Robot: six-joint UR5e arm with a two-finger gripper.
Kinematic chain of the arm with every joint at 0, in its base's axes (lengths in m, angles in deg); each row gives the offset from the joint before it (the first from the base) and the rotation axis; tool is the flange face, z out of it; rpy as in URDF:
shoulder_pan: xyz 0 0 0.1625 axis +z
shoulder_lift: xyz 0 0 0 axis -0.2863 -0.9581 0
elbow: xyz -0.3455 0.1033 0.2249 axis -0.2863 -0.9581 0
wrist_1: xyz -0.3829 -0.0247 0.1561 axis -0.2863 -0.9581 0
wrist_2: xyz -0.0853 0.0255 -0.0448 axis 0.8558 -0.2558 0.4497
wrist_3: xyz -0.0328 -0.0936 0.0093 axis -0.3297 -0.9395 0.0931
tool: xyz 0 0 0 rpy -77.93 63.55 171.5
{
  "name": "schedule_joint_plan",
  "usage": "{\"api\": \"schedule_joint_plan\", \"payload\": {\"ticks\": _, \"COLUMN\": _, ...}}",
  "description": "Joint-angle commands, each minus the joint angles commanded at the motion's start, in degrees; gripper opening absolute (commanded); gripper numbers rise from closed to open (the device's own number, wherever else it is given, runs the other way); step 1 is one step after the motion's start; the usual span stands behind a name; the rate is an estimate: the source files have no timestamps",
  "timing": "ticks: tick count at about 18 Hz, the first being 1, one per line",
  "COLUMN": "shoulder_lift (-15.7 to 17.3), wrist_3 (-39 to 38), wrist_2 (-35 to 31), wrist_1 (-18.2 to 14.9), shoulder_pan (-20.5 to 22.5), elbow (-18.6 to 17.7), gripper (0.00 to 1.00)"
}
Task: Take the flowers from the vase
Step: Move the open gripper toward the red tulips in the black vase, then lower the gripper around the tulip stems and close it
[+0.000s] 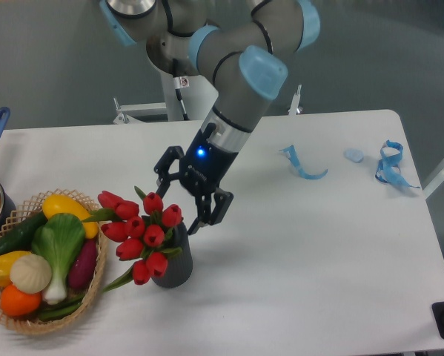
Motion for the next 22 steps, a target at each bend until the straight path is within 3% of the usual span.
{"api": "schedule_joint_plan", "payload": {"ticks": 6, "shoulder_lift": -1.7, "wrist_3": -0.3, "wrist_2": 0.0, "wrist_1": 0.3, "shoulder_pan": -1.1, "elbow": 1.3, "gripper": 1.0}}
{"api": "schedule_joint_plan", "payload": {"ticks": 12, "shoulder_lift": -2.5, "wrist_3": -6.0, "wrist_2": -0.1, "wrist_1": 0.3, "shoulder_pan": -2.4, "elbow": 2.8, "gripper": 1.0}}
{"api": "schedule_joint_plan", "payload": {"ticks": 17, "shoulder_lift": -2.8, "wrist_3": -5.8, "wrist_2": -0.2, "wrist_1": 0.3, "shoulder_pan": -2.4, "elbow": 2.7, "gripper": 0.79}}
{"api": "schedule_joint_plan", "payload": {"ticks": 20, "shoulder_lift": -2.8, "wrist_3": -5.7, "wrist_2": -0.2, "wrist_1": 0.3, "shoulder_pan": -2.4, "elbow": 2.7, "gripper": 0.59}}
{"api": "schedule_joint_plan", "payload": {"ticks": 22, "shoulder_lift": -2.8, "wrist_3": -5.5, "wrist_2": -0.2, "wrist_1": 0.3, "shoulder_pan": -2.4, "elbow": 2.6, "gripper": 0.54}}
